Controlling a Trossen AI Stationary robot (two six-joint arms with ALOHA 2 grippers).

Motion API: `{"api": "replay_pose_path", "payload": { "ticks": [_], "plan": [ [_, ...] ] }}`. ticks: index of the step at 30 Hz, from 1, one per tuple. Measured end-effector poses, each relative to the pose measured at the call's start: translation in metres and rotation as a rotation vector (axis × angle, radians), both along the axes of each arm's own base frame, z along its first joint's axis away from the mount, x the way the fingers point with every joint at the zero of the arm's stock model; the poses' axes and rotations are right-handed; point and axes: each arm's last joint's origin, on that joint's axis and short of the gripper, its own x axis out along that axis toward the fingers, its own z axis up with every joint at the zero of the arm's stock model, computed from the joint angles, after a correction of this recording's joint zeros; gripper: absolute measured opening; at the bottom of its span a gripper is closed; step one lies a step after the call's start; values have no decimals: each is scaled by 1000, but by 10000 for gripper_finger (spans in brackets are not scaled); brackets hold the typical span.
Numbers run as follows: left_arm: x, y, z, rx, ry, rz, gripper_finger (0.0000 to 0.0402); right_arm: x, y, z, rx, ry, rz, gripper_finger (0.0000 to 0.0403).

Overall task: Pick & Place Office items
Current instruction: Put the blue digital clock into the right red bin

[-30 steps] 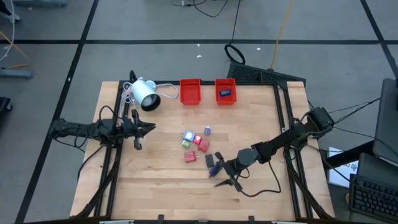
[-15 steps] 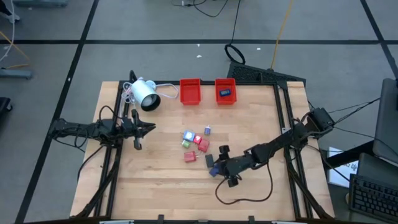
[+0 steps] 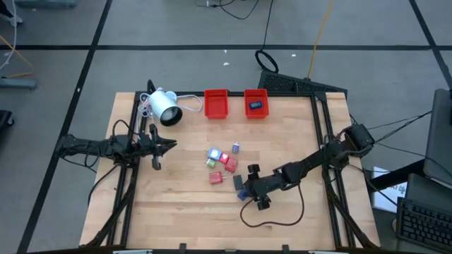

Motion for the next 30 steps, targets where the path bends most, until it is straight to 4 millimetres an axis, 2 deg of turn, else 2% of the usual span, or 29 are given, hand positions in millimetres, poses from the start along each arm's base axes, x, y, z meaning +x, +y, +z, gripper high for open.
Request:
{"api": "replay_pose_path", "payload": {
  "ticks": [11, 20, 25, 30],
  "plan": [
    [0, 0, 0, 0, 0, 0, 47, 0, -1, -3, 16, 30, 6, 196],
    [0, 0, 0, 0, 0, 0, 47, 1, -10, -5, -21, 34, -108, 196],
    [0, 0, 0, 0, 0, 0, 47, 0, -17, -7, 37, 80, -189, 196],
    [0, 0, 0, 0, 0, 0, 47, -1, -18, -5, 97, 118, -141, 196]
  ]
}}
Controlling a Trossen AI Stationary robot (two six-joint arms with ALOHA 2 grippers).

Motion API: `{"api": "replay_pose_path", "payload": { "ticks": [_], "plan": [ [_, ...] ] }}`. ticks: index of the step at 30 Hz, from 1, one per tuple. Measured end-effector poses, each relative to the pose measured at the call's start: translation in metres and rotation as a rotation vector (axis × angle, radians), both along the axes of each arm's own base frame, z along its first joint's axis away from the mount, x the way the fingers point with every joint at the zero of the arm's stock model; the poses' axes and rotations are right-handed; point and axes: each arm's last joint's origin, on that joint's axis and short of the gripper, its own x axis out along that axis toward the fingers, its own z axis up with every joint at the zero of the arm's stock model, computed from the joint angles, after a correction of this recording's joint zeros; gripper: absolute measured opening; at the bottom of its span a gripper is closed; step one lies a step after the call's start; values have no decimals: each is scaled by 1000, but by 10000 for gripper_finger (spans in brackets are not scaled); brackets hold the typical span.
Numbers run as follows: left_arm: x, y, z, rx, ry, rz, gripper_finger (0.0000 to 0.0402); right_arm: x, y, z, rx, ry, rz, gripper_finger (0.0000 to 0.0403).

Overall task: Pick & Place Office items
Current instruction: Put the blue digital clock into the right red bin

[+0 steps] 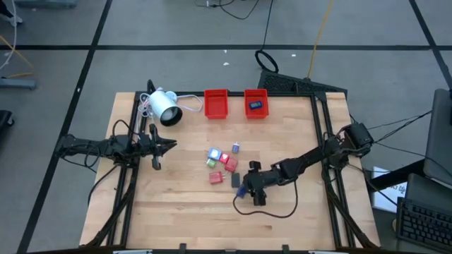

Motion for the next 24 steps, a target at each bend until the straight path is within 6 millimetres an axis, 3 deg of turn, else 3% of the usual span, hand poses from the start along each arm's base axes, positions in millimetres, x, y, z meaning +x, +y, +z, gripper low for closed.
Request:
{"api": "replay_pose_path", "payload": {
  "ticks": [15, 19, 24],
  "plan": [
    [0, 0, 0, 0, 0, 0, 47, -13, 8, 35, 106, -46, 104, 196],
    [0, 0, 0, 0, 0, 0, 47, -15, 17, 36, 0, -93, 165, 196],
    [0, 0, 0, 0, 0, 0, 47, -16, 25, 22, -145, -81, 233, 196]
  ]
}}
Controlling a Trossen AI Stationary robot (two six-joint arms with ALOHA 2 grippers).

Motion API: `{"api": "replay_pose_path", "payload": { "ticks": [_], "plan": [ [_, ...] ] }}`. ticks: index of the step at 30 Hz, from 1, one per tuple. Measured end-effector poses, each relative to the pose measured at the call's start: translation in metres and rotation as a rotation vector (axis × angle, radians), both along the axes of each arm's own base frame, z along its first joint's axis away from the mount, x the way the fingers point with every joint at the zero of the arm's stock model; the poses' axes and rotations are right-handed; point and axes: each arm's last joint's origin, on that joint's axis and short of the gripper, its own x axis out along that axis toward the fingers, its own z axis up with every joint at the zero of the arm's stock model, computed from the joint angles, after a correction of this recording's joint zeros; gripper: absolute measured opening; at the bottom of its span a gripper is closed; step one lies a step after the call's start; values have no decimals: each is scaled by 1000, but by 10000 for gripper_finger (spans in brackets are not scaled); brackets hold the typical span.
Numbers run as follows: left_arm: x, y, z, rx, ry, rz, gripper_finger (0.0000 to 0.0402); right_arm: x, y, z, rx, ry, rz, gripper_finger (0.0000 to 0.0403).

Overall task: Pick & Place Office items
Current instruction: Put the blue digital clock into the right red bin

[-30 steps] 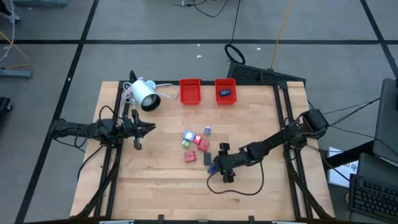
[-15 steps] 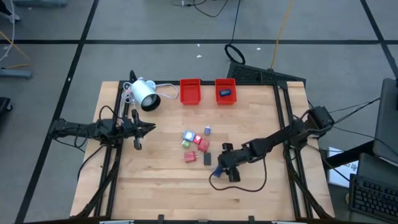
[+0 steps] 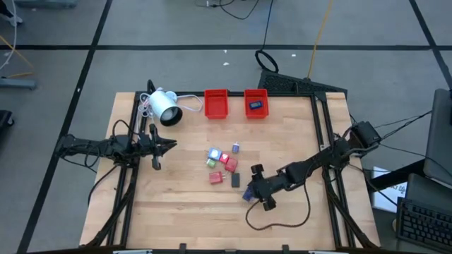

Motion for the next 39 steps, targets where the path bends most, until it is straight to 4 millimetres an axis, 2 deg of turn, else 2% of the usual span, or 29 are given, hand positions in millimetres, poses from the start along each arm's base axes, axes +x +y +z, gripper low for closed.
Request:
{"api": "replay_pose_path", "payload": {
  "ticks": [5, 13, 29, 39],
  "plan": [
    [0, 0, 0, 0, 0, 0, 47, 0, 6, -6, -37, 1, 63, 196],
    [0, 0, 0, 0, 0, 0, 47, 2, 7, -4, -63, -32, 91, 196],
    [0, 0, 0, 0, 0, 1, 47, 12, -8, 3, -352, -195, -139, 196],
    [0, 0, 0, 0, 0, 0, 47, -3, -22, -20, -328, -96, -74, 196]
  ]
}}
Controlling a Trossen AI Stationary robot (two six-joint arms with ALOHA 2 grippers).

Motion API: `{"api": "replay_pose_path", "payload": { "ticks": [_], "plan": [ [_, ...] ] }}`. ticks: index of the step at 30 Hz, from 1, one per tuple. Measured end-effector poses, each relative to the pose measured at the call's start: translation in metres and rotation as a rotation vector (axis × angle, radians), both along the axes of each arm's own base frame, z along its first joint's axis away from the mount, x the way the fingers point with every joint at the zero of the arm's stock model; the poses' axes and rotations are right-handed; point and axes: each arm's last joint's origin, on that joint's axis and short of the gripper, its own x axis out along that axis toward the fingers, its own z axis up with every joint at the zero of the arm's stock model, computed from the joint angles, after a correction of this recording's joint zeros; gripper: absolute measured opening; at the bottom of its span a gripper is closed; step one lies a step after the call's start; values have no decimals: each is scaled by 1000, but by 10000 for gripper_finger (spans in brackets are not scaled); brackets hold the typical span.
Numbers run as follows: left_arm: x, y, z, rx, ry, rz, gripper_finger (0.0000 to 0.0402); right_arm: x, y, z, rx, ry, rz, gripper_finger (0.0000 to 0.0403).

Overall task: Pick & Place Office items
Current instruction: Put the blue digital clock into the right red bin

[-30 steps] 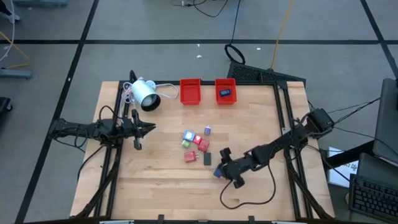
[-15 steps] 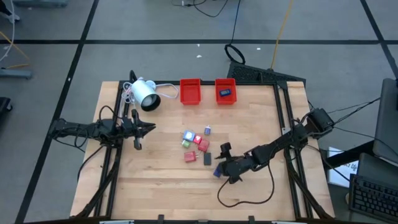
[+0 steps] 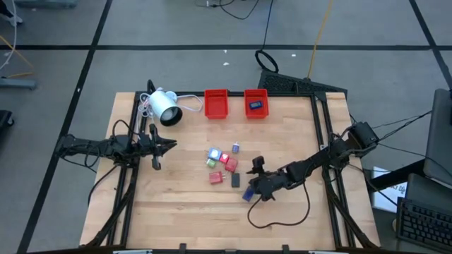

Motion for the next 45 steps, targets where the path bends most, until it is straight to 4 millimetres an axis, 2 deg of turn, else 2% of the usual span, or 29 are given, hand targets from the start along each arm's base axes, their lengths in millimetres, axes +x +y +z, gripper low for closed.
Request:
{"api": "replay_pose_path", "payload": {
  "ticks": [16, 26, 32, 40, 45],
  "plan": [
    [0, 0, 0, 0, 0, 0, 47, 2, 8, 1, 182, 6, 94, 196],
    [0, 0, 0, 0, 0, 0, 47, -2, 15, 3, 198, 2, 106, 196],
    [0, 0, 0, 0, 0, 0, 47, -2, 17, 20, 334, -77, 32, 196],
    [0, 0, 0, 0, 0, 0, 47, 3, 26, 45, 549, -211, 173, 196],
    [0, 0, 0, 0, 0, 0, 47, 7, 32, 59, 561, -341, 164, 205]
  ]
}}
